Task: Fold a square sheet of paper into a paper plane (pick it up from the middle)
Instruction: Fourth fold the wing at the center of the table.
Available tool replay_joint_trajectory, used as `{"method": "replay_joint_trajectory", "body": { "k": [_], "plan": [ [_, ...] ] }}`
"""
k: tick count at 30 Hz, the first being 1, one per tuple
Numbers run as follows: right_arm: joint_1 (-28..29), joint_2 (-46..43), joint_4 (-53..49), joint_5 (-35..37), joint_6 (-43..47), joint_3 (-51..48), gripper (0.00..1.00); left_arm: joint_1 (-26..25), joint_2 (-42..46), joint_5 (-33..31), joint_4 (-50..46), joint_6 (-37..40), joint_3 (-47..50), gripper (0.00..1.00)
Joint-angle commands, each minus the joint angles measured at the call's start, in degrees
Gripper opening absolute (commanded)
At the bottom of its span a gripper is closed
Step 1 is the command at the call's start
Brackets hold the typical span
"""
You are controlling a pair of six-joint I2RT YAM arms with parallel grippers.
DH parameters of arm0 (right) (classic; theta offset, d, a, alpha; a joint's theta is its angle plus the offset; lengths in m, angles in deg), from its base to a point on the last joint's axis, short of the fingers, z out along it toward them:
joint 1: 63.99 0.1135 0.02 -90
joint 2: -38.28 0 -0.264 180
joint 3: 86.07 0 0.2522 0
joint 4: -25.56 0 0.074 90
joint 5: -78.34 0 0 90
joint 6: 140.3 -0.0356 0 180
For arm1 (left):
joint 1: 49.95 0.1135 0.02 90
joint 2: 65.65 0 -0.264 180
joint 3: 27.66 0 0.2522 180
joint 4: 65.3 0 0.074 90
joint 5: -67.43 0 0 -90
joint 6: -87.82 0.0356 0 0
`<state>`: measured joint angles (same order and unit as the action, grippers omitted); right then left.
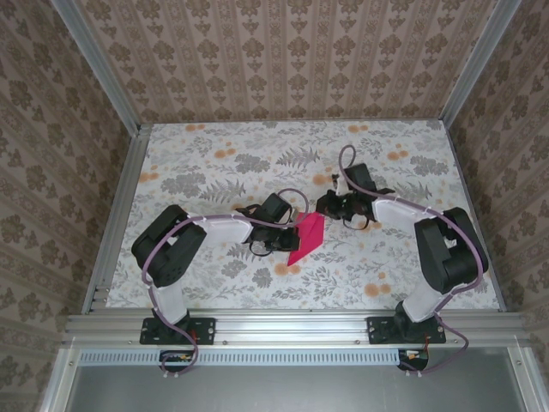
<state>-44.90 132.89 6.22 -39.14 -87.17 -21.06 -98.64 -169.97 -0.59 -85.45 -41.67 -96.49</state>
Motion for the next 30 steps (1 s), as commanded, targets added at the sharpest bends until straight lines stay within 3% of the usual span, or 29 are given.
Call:
{"method": "replay_joint_trajectory", "body": {
  "k": [1, 7, 14, 30],
  "plan": [
    [4.06, 0.65, 3.32, -0.51, -5.28, -3.1, 0.12, -0.36, -1.51, -2.29, -4.43, -1.96, 1.38, 0.0],
    [7.06, 4.7, 9.67, -0.77, -9.51, -5.1, 0.11, 0.35, -1.05, -2.48, -0.25, -5.59, 2.68, 0.0],
    [7.52, 7.74, 7.98, -0.44, -8.88, -3.81, 0.11, 0.37, 0.19, -1.13, 0.46, -5.9, 3.7, 0.01],
    [7.5, 11.17, 4.55, 1.51, -7.7, -3.17, 0.1, 0.3, 6.61, 6.27, 2.92, -2.93, 5.21, 0.17]
  ]
}}
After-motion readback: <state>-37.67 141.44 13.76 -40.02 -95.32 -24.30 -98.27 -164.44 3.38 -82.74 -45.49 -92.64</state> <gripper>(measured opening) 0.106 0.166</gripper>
